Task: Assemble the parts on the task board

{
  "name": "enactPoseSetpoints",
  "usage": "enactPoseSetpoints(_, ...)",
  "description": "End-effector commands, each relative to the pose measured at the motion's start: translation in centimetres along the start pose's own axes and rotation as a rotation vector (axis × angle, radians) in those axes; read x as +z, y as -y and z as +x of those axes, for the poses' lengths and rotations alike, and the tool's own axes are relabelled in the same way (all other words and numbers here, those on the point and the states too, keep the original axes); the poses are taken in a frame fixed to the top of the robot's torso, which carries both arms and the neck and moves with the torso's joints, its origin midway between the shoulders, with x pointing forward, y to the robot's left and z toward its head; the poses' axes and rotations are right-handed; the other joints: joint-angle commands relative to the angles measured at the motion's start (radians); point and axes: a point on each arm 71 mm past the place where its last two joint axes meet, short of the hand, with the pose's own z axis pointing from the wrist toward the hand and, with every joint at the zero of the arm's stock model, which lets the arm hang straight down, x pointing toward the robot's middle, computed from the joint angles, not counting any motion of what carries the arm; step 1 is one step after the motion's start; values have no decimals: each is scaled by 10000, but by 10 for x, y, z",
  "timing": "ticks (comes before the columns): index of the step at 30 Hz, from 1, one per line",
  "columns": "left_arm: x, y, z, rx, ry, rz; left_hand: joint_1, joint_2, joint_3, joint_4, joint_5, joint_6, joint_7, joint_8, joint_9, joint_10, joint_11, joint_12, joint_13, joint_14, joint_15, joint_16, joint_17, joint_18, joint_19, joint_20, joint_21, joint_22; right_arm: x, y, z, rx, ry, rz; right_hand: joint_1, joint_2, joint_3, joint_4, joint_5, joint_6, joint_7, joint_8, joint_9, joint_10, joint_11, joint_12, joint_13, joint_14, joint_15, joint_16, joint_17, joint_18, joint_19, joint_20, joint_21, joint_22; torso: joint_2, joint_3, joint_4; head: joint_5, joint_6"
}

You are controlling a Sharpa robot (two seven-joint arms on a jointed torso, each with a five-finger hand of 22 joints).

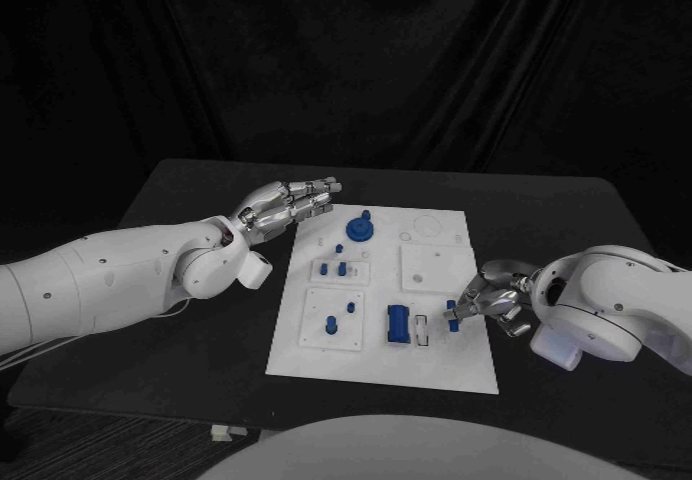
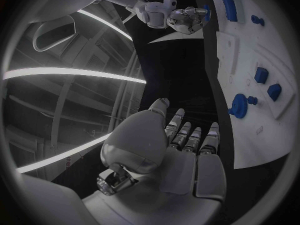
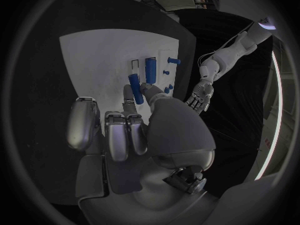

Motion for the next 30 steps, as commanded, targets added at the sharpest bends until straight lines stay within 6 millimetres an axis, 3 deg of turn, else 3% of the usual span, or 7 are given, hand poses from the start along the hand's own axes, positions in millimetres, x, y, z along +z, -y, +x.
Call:
enactPoseSetpoints(1, 1, 1, 2, -142, -86, 130, 106, -17, 49, -9, 32, 6, 65, 31, 6, -13, 65, 58, 11, -27, 67, 42, 4, 120, 63, 2, 35, -15, 6, 4, 11, 939, -922, 206, -145, -30, 932, -858, -115, 141, -83, -55, -28, 1041, 80, 26, 2635, 1015, 69, 26, 2634, -113, -40, 59, -58, 1752, 10, -6, -2, 0, -2)
enactPoseSetpoints(15, 2, 0, 3, -164, -124, 114, 130, -15, 79, -19, 50, 5, 69, 31, 6, -9, 70, 68, 12, -26, 67, 43, 5, 120, 61, 2, 34, -20, 22, -3, 21, 947, -1209, 240, -339, -14, 1006, -813, -272, 132, -81, -114, -95, 1041, 82, 26, 2635, 1015, 77, 26, 2634, -96, -79, 69, -136, 1730, 12, 3, -14, -44, -2)
enactPoseSetpoints(20, 2, 0, 3, -180, -151, 107, 130, -15, 79, -19, 50, 5, 69, 31, 6, -9, 70, 68, 12, -26, 67, 43, 5, 120, 61, 2, 34, -20, 25, -6, 21, 944, -1179, 252, -593, -11, 973, -681, -365, 105, -71, -167, -151, 1041, 86, 26, 2635, 1015, 96, 26, 2634, -71, -134, 84, -264, 1694, 9, 11, -47, -7, -2)
enactPoseSetpoints(26, 3, 0, 3, -195, -175, 94, 140, -10, 94, -23, 56, 3, 71, 30, 6, -10, 73, 69, 12, -28, 68, 42, 4, 120, 60, 2, 33, -23, 28, -8, 22, 892, -1125, 298, -687, -17, 935, -627, -362, 102, -71, -182, -169, 1041, 86, 26, 2635, 1015, 98, 26, 2634, -61, -157, 89, -313, 1681, 4, 13, -15, -47, -2)
enactPoseSetpoints(30, 3, -1, 4, -205, -191, 90, 140, -10, 94, -23, 56, 3, 71, 30, 6, -10, 73, 69, 12, -28, 68, 42, 4, 120, 60, 2, 33, -23, 29, -7, 22, 504, -1111, 479, -1075, -103, 707, -380, -519, 63, -45, -246, -230, 1041, 110, 26, 2635, 1015, 119, 26, 2634, -39, -211, 107, -435, 1647, 1, 2, -7, -43, -2)
